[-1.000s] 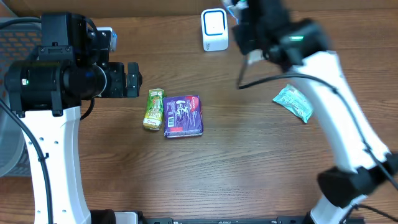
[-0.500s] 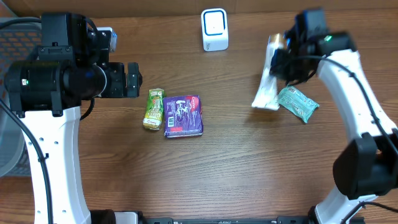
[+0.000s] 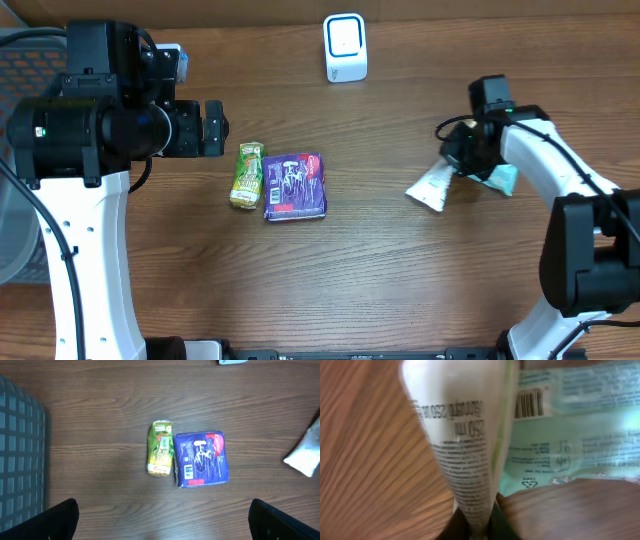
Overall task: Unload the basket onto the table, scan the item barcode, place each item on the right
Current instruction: 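Carry the tube right and lower it beside the wipes pack, then move the right gripper to the purple pack and grasp it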
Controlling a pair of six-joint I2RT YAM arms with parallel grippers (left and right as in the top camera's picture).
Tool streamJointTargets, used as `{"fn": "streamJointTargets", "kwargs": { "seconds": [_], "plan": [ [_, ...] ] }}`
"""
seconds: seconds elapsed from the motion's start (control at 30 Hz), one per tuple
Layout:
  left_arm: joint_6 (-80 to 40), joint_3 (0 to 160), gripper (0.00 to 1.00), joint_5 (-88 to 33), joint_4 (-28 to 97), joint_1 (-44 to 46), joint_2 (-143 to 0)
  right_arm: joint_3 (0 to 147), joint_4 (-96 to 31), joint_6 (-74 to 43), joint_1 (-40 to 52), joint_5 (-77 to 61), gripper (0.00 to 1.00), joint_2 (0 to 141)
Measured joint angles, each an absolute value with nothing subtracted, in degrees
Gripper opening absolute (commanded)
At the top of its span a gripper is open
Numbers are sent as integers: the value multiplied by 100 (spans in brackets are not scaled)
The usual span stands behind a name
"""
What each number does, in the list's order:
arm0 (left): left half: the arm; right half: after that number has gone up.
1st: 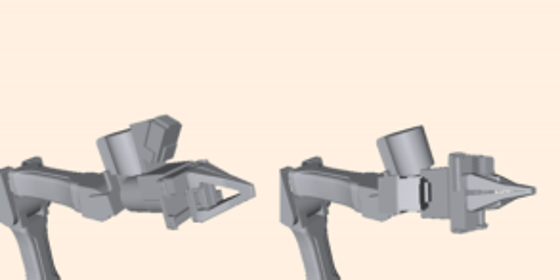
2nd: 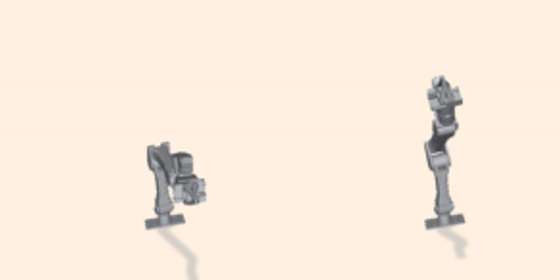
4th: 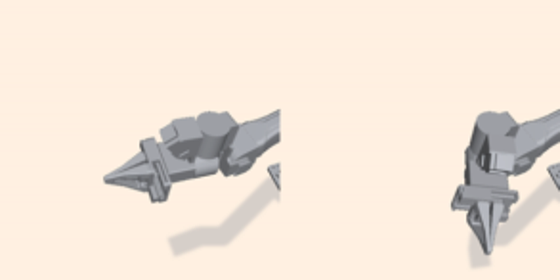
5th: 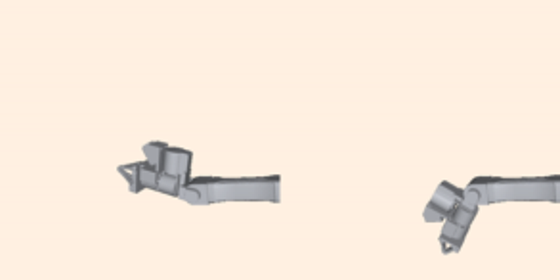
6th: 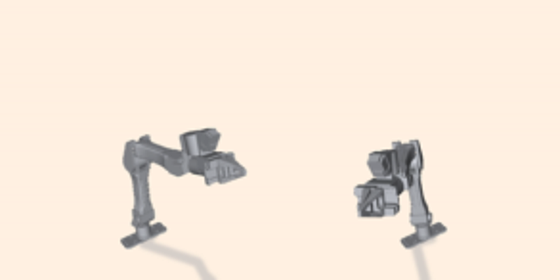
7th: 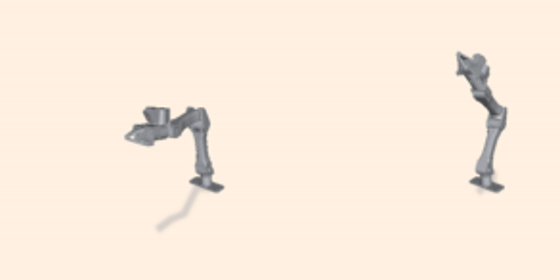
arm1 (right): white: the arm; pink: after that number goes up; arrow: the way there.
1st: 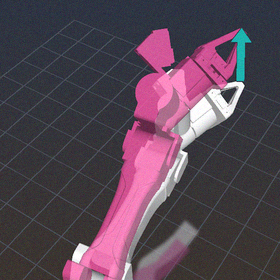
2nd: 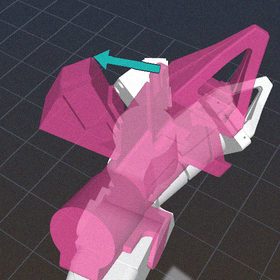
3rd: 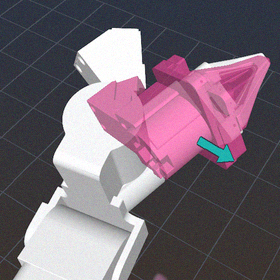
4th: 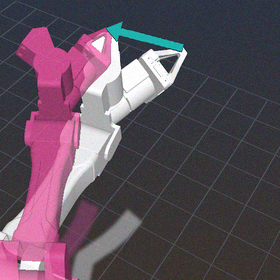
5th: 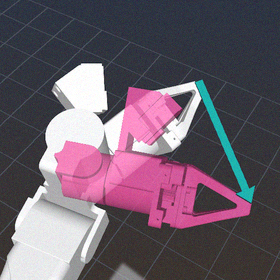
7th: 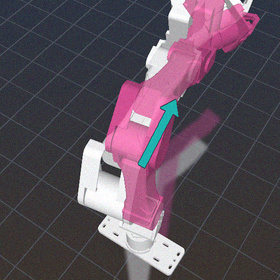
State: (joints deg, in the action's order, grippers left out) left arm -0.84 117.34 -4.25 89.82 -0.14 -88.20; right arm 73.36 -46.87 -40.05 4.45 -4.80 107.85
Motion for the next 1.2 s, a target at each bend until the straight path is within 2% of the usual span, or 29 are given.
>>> {"fn": "streamJointTargets", "kwargs": {
  "seconds": [0.03, 0.23, 0.33, 0.57, 0.93, 1.03, 1.2],
  "plan": [
    [-84, 11734, 100, -425, 8982, -14, -8820, 7336, -4788, -3988, 333, -438, 69, 10785],
    [-84, 11734, 99, -425, 8982, -14, -8820, 7378, -5334, -3304, -185, -899, 77, 10785],
    [-84, 11734, 99, -425, 8982, -14, -8820, 7592, -5564, -2899, -113, -1269, 85, 10785],
    [-84, 11734, 99, -425, 8982, -14, -8820, 8346, -5500, -2281, 650, -2228, 87, 10527],
    [-84, 11734, 100, -425, 8982, -14, -8820, 8442, -3931, -1787, 2379, -2790, 87, 10582],
    [-84, 11734, 100, -425, 8982, -14, -8820, 8949, -4104, -1317, 2853, -2919, 88, 11074],
    [-84, 11734, 100, -425, 8982, -14, -8820, 9959, -4639, -576, 3122, -2849, 89, 12007]
  ]
}}
